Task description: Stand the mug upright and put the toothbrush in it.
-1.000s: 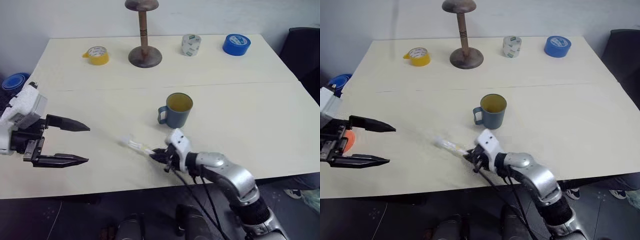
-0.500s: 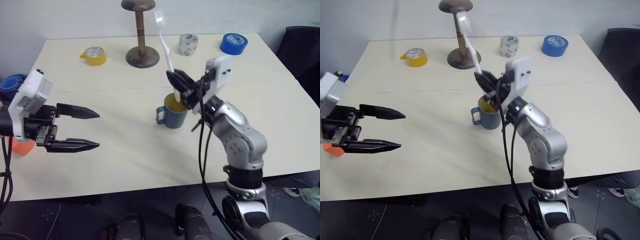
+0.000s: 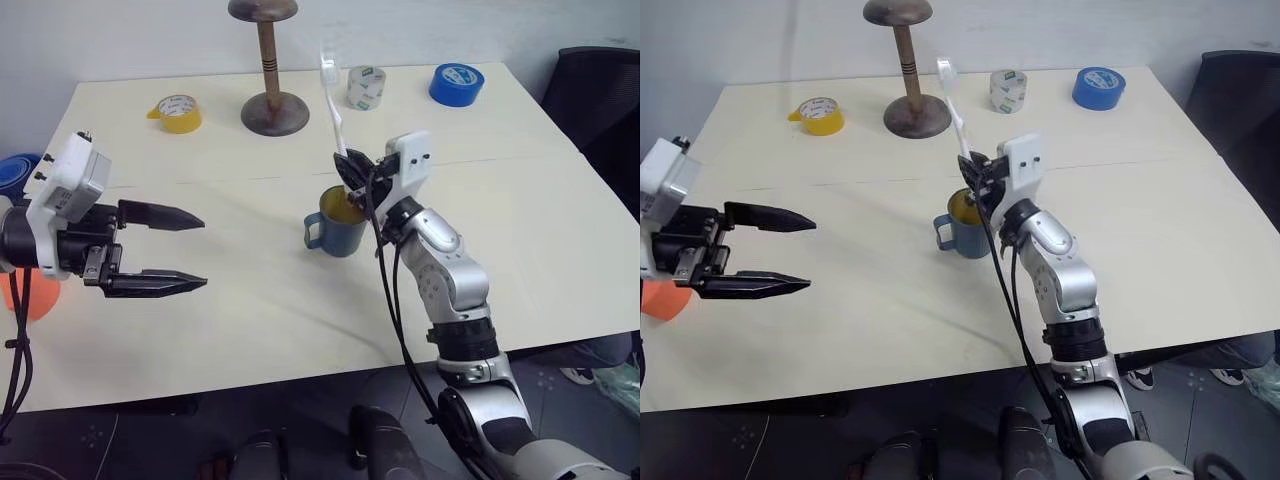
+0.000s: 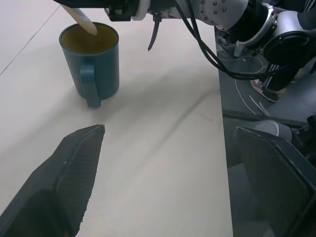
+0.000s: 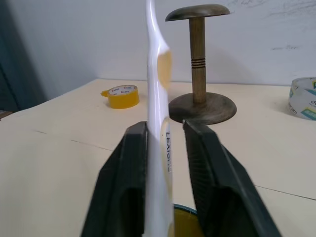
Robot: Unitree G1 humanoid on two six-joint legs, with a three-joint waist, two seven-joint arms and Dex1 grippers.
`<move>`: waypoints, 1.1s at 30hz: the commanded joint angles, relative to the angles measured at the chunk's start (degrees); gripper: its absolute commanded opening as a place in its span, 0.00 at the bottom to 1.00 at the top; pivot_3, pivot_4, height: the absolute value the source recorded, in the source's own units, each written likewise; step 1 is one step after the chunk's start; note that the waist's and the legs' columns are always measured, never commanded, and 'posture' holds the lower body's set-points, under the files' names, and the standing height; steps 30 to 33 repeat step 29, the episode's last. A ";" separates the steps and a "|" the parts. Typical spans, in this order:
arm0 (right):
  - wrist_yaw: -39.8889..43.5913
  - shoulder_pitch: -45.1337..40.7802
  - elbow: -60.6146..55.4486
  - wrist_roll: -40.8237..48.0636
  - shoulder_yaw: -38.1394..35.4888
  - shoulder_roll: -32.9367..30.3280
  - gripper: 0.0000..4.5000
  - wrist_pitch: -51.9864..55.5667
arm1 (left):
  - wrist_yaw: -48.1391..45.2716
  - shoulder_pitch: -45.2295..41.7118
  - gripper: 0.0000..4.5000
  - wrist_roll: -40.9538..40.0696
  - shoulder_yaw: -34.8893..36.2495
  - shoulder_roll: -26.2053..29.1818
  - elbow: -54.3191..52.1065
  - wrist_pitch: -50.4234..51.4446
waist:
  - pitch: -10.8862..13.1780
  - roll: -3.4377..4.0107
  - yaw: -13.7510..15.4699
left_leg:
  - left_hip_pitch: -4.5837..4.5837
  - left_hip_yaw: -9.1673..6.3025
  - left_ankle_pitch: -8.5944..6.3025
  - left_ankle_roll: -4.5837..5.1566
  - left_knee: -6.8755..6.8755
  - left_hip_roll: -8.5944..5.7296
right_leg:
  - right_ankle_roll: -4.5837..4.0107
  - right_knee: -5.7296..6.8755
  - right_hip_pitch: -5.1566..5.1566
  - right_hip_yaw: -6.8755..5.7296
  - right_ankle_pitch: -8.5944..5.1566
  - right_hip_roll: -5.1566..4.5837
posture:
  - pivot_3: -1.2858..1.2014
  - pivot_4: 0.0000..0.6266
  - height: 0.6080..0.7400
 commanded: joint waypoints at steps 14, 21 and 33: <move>5.53 9.29 -30.94 17.22 -12.73 -19.51 0.90 24.24 | -0.73 -7.05 1.00 2.33 -5.57 -3.39 5.11 -2.89 | 0.04 0.06 0.85 | -0.03 0.00 0.00 0.00 0.05 0.00 | 0.01 0.00 0.00 0.01 0.01 0.00 | 0.52 0.24 1.00; 46.06 21.78 -22.55 30.45 -27.69 -61.02 0.90 35.09 | -1.75 -9.35 1.00 4.26 -7.15 -5.30 8.68 -5.31 | 0.07 0.06 3.54 | -0.08 0.09 -0.10 0.18 0.01 -0.01 | 0.04 -0.33 0.03 0.03 0.02 0.02 | 0.52 0.24 1.00; 49.96 18.65 -9.21 27.85 -25.23 -66.00 0.90 31.76 | -3.84 -11.94 1.00 6.32 -7.98 -5.76 12.43 -7.36 | 0.06 -0.01 3.46 | 0.18 0.49 -0.08 0.28 0.18 -0.02 | 0.04 -0.44 0.26 0.32 0.11 0.00 | 0.52 0.24 1.00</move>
